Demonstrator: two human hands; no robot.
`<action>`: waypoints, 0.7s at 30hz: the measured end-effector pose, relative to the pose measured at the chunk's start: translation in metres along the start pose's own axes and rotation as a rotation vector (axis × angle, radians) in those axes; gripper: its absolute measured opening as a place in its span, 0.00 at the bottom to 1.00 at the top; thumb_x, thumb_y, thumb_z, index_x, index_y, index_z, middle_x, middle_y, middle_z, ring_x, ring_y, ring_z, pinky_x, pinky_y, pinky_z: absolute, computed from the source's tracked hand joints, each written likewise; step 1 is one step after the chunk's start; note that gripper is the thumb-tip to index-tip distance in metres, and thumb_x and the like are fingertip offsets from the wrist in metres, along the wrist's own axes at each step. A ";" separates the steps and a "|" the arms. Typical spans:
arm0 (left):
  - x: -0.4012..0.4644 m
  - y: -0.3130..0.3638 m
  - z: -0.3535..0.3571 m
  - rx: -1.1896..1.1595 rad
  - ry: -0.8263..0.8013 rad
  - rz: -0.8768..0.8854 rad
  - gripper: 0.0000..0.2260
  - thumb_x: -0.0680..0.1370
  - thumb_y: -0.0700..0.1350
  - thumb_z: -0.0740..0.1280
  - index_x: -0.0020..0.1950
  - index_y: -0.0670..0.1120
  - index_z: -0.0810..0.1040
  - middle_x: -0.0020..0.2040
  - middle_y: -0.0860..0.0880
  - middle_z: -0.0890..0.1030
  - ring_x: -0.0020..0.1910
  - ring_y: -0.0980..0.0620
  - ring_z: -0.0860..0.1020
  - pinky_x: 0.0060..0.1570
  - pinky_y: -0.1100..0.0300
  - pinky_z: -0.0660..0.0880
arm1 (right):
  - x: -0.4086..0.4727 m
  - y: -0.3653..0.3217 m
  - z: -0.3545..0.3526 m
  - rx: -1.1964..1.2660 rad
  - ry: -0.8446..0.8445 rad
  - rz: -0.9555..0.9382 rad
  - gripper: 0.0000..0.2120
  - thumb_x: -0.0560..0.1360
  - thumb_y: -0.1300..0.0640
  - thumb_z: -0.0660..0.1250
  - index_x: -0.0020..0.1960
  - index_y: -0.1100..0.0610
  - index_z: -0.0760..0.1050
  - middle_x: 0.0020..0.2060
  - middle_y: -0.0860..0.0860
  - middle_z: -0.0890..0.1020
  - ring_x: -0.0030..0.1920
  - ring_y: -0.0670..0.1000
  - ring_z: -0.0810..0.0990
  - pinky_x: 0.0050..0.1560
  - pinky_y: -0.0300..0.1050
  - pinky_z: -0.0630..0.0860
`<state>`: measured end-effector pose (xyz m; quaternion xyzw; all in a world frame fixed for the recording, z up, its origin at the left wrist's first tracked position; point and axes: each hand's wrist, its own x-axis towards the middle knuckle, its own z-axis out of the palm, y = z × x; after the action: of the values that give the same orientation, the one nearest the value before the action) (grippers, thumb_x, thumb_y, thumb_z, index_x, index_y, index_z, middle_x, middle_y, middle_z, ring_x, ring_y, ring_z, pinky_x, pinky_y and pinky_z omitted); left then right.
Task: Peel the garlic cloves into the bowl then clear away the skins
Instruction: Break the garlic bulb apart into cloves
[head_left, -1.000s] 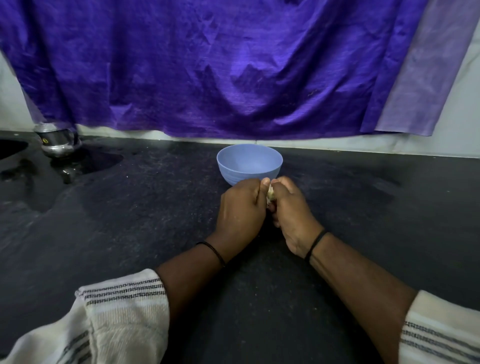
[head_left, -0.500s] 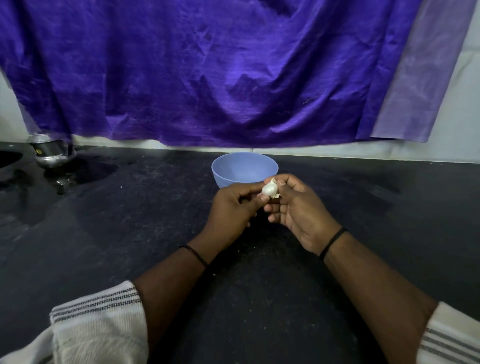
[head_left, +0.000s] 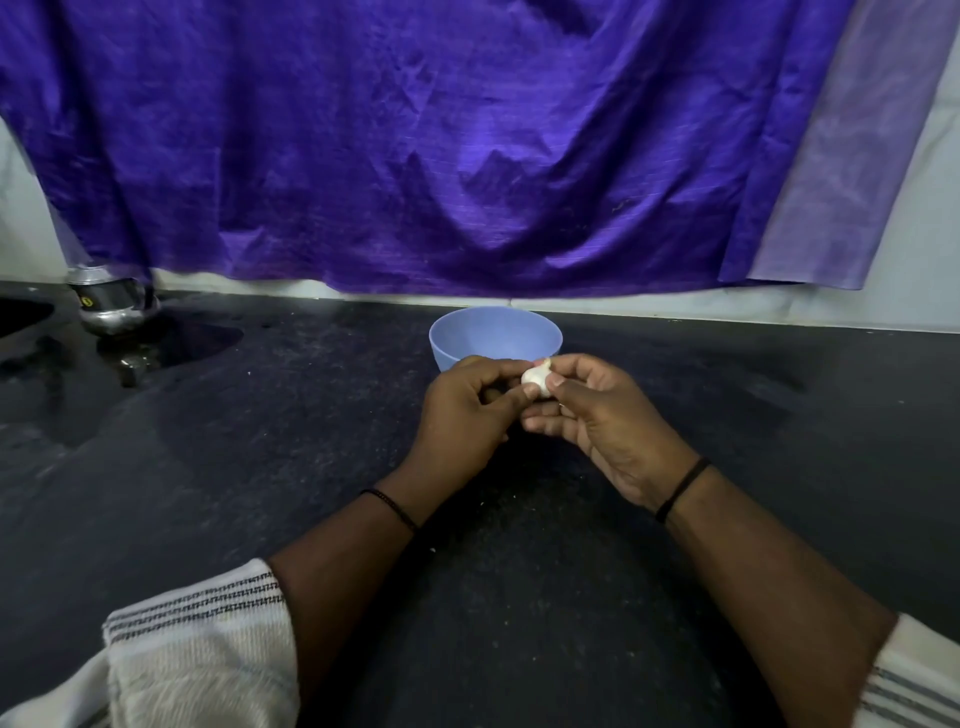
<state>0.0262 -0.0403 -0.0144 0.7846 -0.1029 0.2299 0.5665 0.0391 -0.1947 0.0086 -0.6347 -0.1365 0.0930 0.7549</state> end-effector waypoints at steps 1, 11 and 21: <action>0.000 0.000 0.000 0.032 -0.009 0.029 0.13 0.76 0.43 0.73 0.61 0.48 0.83 0.48 0.51 0.82 0.38 0.51 0.81 0.38 0.57 0.80 | 0.000 0.000 -0.001 0.014 -0.002 -0.009 0.09 0.82 0.65 0.60 0.60 0.62 0.75 0.51 0.61 0.84 0.41 0.50 0.85 0.42 0.41 0.81; -0.004 0.009 -0.003 0.197 -0.032 0.046 0.12 0.75 0.42 0.73 0.57 0.49 0.85 0.43 0.53 0.85 0.39 0.57 0.81 0.45 0.59 0.80 | -0.002 0.001 -0.001 -0.076 -0.003 -0.038 0.13 0.79 0.68 0.65 0.62 0.60 0.76 0.54 0.56 0.84 0.50 0.49 0.85 0.46 0.39 0.81; -0.007 0.015 -0.004 0.313 -0.054 0.042 0.03 0.73 0.43 0.74 0.45 0.46 0.87 0.35 0.54 0.85 0.34 0.59 0.81 0.39 0.60 0.79 | -0.003 0.005 0.002 -0.225 -0.034 -0.095 0.10 0.79 0.70 0.63 0.58 0.62 0.78 0.49 0.56 0.86 0.46 0.46 0.85 0.43 0.37 0.80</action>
<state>0.0129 -0.0427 -0.0041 0.8670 -0.0971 0.2336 0.4293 0.0362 -0.1930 0.0035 -0.7067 -0.1885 0.0519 0.6799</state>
